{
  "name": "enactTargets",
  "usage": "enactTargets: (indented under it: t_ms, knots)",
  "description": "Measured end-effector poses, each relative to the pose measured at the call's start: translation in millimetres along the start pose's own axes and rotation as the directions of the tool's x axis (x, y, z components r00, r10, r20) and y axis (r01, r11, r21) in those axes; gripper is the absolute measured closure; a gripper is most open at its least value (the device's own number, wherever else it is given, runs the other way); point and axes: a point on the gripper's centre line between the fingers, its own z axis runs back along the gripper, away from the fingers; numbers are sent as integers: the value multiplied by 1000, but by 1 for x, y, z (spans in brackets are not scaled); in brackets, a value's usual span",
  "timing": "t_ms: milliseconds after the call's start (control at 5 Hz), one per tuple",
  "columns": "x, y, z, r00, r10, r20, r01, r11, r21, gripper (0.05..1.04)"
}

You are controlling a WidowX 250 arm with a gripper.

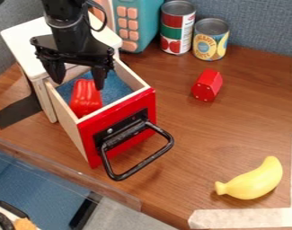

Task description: Move the red object to the middle of the table

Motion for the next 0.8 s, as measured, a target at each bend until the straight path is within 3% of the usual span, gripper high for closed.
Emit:
enactTargets:
  t_ms: [800]
  knots:
    - [1,1,-23,1000,14,-12,-14,1000,23,83]
